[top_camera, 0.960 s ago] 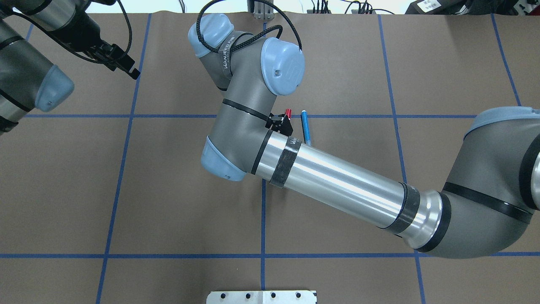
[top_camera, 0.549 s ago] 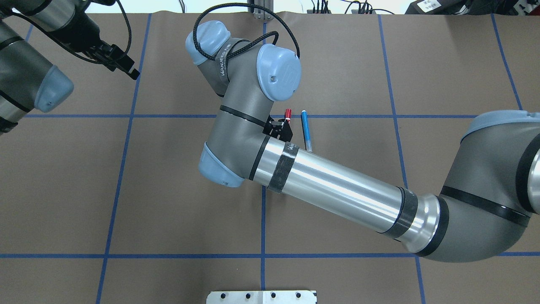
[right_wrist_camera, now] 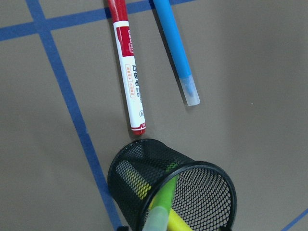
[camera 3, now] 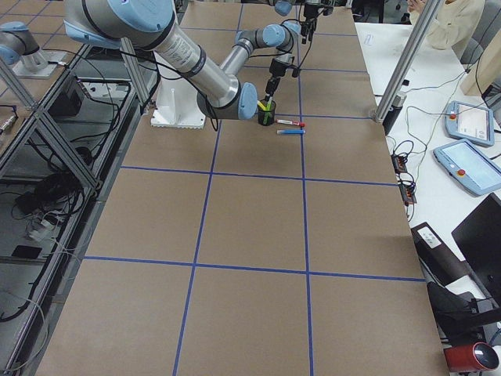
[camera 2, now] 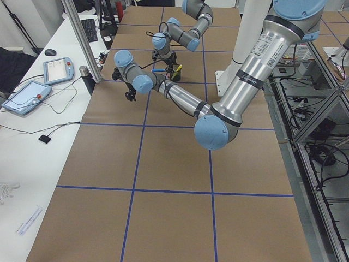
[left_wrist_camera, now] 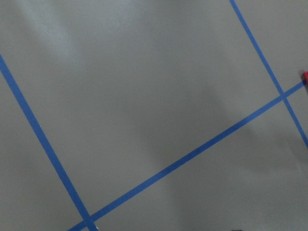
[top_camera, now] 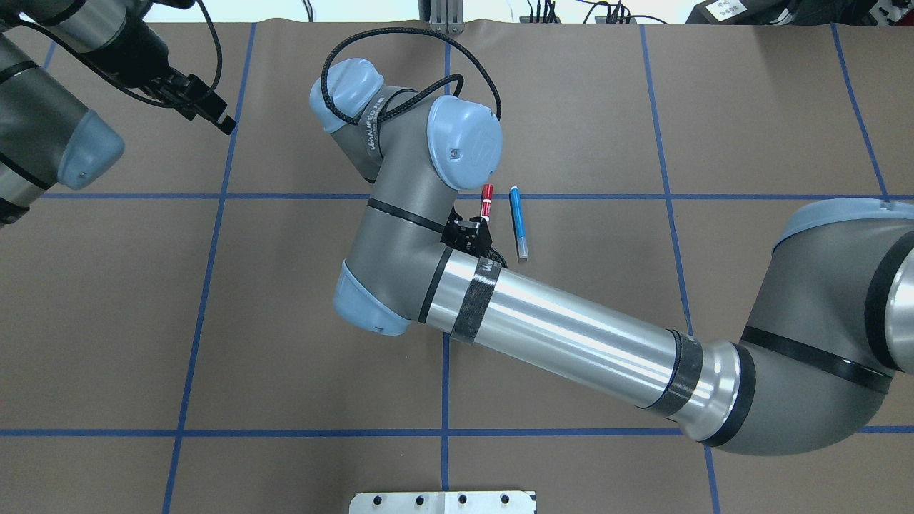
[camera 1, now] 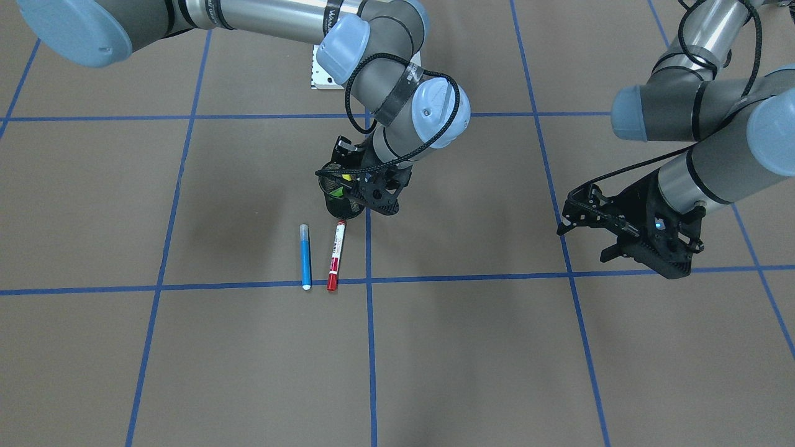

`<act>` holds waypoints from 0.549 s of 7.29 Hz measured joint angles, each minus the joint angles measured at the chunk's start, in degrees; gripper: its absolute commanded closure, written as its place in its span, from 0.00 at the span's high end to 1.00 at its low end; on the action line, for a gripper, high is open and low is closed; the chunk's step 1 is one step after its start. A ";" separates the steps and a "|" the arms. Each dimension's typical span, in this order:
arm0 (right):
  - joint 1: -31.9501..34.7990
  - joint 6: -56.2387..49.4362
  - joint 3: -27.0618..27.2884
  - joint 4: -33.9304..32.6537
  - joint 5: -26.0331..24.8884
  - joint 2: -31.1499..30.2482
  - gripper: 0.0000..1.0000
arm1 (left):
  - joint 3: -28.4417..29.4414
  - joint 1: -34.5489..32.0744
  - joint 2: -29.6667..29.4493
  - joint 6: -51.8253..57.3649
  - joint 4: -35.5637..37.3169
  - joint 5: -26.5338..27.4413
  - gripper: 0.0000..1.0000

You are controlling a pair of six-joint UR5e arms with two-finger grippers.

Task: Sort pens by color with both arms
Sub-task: 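Align the right gripper above the green highlighter in the cup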

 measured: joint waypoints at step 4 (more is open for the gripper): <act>-0.05 0.01 0.21 0.00 -0.55 -0.07 0.40 | -0.14 0.17 0.48 0.00 0.00 0.10 0.87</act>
